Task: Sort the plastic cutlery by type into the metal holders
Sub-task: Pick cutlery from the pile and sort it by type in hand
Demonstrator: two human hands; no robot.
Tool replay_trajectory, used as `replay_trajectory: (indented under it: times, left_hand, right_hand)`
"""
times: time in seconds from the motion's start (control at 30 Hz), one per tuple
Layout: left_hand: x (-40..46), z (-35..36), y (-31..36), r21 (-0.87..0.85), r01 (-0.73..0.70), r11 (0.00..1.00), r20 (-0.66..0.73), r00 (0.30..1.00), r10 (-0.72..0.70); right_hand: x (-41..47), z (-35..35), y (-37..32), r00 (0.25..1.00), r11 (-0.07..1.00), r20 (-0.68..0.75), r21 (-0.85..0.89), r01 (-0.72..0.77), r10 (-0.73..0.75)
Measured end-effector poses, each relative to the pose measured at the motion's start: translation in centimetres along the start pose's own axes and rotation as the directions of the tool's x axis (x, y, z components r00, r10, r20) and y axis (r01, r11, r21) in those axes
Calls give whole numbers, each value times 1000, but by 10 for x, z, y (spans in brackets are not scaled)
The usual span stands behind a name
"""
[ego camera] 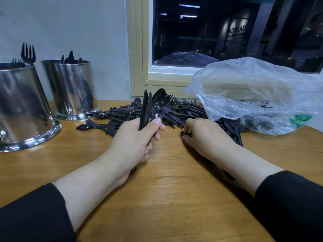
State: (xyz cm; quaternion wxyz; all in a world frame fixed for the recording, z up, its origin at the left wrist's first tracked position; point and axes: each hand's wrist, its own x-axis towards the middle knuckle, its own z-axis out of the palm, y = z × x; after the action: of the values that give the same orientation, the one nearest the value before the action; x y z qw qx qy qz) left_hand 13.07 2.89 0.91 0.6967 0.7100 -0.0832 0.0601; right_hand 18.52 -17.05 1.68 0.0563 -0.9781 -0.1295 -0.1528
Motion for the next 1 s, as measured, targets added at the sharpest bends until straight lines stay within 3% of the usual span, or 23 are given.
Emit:
replay_trajectory:
  times: [0.2, 0.3, 0.37, 0.43, 0.5, 0.53, 0.63, 0.9, 1.0]
  left_hand:
    - [0, 0, 2, -29, 24, 999, -3, 1000, -24]
    - [-1, 0, 4, -31, 44, 999, -12, 999, -45]
    - [-2, 0, 5, -39, 55, 998, -19, 998, -56]
    - [-2, 1, 6, -27, 48, 998, -17, 999, -49]
    - [-3, 2, 7, 13, 34, 999, -12, 999, -33]
    - [-3, 4, 6, 34, 29, 999, -11, 1000, -28]
    - [-3, 7, 7, 34, 35, 999, -8, 999, -35]
    - [-11, 16, 11, -43, 98, 994, 89, 992, -94]
    - [-15, 21, 12, -49, 91, 995, 107, 991, -86]
  right_hand:
    - [0, -6, -4, 997, 999, -67, -12, 42, -43]
    - [-2, -16, -3, 980, 966, -198, 256, 25, 27]
    - [-7, -27, -7, 962, 817, -245, 575, 41, 124]
    - [-13, -36, -15, 962, 567, -209, 821, 75, 176]
    - [-16, -39, -22, 968, 301, -147, 950, 81, 203]
    - [-17, -39, -25, 970, 226, -126, 971, 78, 209]
    - [-18, -33, -29, 972, 243, -112, 968, 59, 209]
    - [-20, -30, -33, 960, 80, -68, 996, 48, 272]
    - [-21, -31, -34, 957, 101, -71, 994, 44, 282]
